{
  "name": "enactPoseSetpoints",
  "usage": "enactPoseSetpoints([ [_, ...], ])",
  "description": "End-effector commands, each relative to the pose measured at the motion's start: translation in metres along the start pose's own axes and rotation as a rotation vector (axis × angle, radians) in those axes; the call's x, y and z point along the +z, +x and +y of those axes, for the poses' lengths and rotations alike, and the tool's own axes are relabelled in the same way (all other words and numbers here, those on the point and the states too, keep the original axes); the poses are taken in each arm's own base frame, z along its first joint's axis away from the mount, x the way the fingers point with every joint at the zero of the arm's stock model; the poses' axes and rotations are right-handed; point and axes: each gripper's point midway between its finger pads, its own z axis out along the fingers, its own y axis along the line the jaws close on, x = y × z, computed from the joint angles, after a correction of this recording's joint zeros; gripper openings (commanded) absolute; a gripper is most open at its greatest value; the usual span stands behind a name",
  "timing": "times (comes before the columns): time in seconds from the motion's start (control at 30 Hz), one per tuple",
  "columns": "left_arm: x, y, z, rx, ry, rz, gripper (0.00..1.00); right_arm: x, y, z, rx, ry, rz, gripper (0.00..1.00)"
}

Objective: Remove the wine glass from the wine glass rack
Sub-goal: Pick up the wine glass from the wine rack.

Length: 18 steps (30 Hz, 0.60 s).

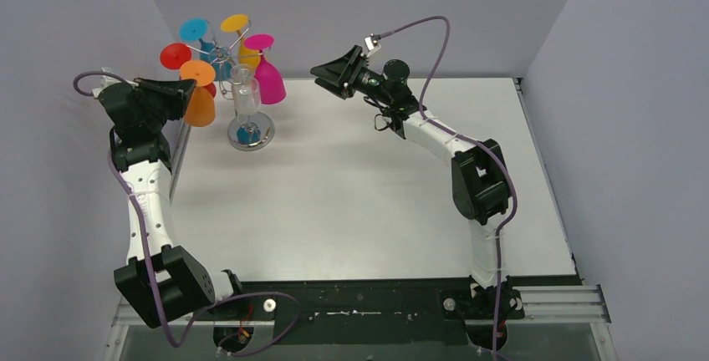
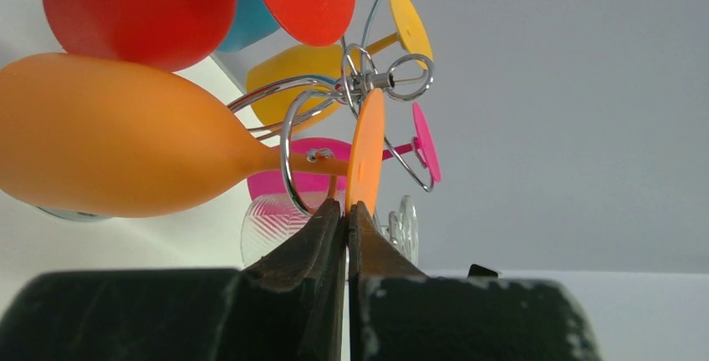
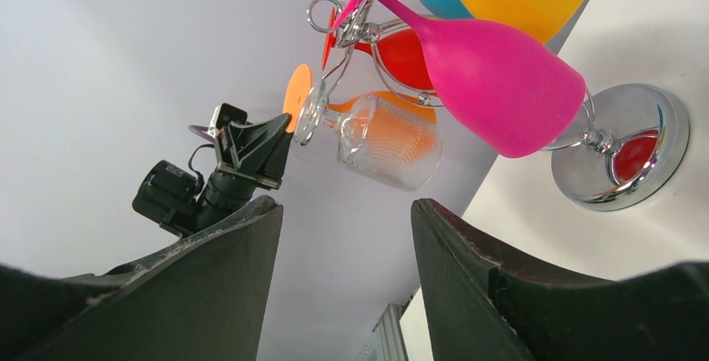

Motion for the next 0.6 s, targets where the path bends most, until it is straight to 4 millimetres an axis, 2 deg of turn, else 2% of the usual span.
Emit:
enactPoseSetpoints([
  [0.0, -0.015, -0.012, -0.019, 0.052, 0.029, -0.048, 0.00, -0.011, -0.018, 0.059, -0.088, -0.111, -0.054, 0.59],
  [0.57, -0.023, -0.031, -0.030, 0.059, 0.024, -0.096, 0.00, -0.011, -0.021, 0.053, -0.084, -0.105, -0.052, 0.59],
])
